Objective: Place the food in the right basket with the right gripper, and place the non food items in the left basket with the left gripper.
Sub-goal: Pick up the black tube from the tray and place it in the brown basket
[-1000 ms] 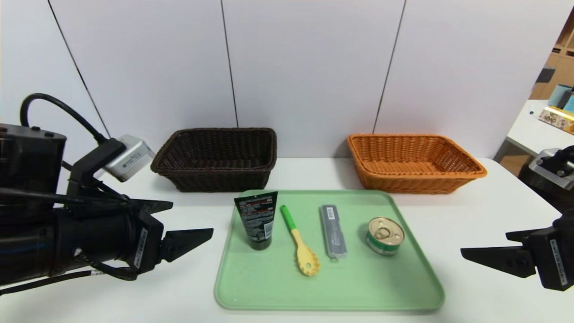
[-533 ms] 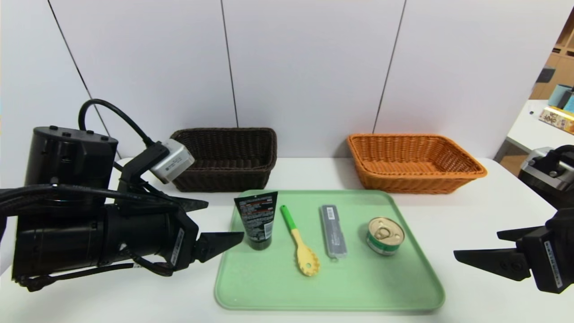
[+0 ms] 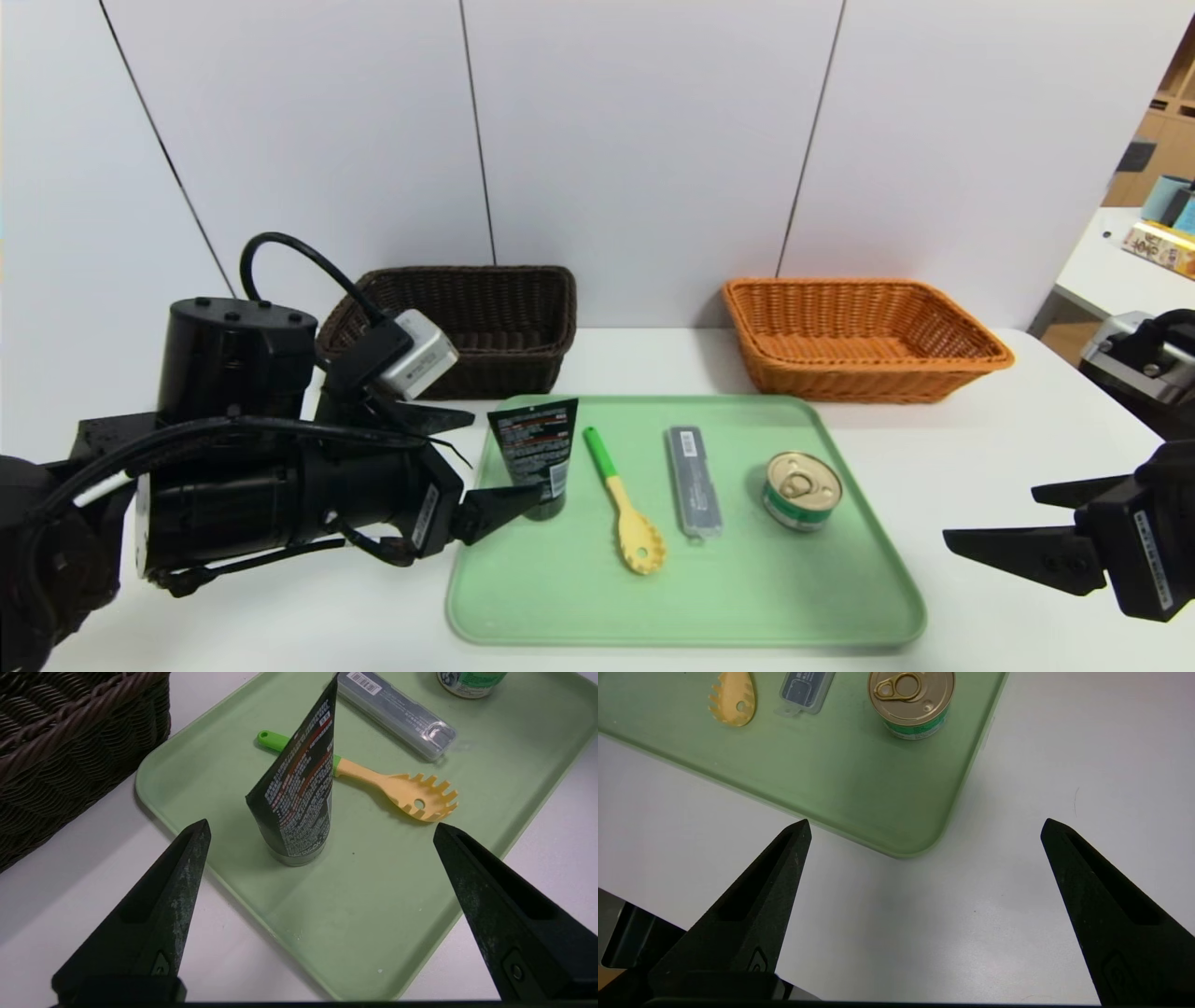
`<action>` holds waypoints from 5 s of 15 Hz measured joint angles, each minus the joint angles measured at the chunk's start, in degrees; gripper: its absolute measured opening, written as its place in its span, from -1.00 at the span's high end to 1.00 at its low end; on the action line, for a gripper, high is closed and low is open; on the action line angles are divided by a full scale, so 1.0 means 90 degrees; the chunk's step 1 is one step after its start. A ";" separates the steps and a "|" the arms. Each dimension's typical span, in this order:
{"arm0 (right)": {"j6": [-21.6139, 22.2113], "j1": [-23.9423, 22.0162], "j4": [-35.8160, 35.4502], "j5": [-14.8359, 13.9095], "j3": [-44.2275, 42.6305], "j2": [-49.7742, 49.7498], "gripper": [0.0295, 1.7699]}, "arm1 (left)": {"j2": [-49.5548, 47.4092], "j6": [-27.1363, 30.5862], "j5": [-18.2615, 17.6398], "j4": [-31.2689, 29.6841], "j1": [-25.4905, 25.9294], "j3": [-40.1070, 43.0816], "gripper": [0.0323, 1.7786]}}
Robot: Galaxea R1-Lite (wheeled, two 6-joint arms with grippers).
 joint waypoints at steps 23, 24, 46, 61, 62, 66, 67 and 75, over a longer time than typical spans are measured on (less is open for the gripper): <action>-0.0008 0.0618 -0.2644 0.0438 0.1271 -0.0199 -0.92 | 0.1797 -0.0001 -0.0232 -0.1709 0.0033 -0.0061 -0.90; -0.0008 0.0618 -0.2643 0.0438 0.1276 -0.0199 -0.92 | 0.1831 -0.0009 -0.0233 -0.1819 0.0030 -0.0076 -0.90; 0.0012 0.0584 -0.2643 0.0435 0.1359 -0.0221 -0.92 | 0.1987 -0.0301 -0.0219 -0.1873 -0.0037 -0.0325 0.64; 0.0012 0.0563 -0.2644 0.0423 0.1360 -0.0221 -0.92 | 0.0973 -0.0461 -0.0207 -0.0003 0.0551 -0.2565 0.64; 0.0012 0.0559 -0.2643 0.0423 0.1363 -0.0221 -0.92 | 0.1047 -0.0448 -0.0209 0.0135 0.0670 -0.2863 0.64; 0.0026 0.0545 -0.2643 0.0423 0.1368 -0.0211 -0.92 | 0.1628 -0.0228 -0.0217 0.0301 0.1210 -0.3718 0.64; 0.0031 0.0539 -0.2643 0.0423 0.1372 -0.0209 -0.92 | 0.1810 -0.0213 -0.0219 0.0306 0.1348 -0.3874 0.64; 0.0028 0.0538 -0.2689 0.0421 0.1406 -0.0126 -0.92 | 0.2915 -0.0058 -0.0217 0.0337 0.2205 -0.4386 0.64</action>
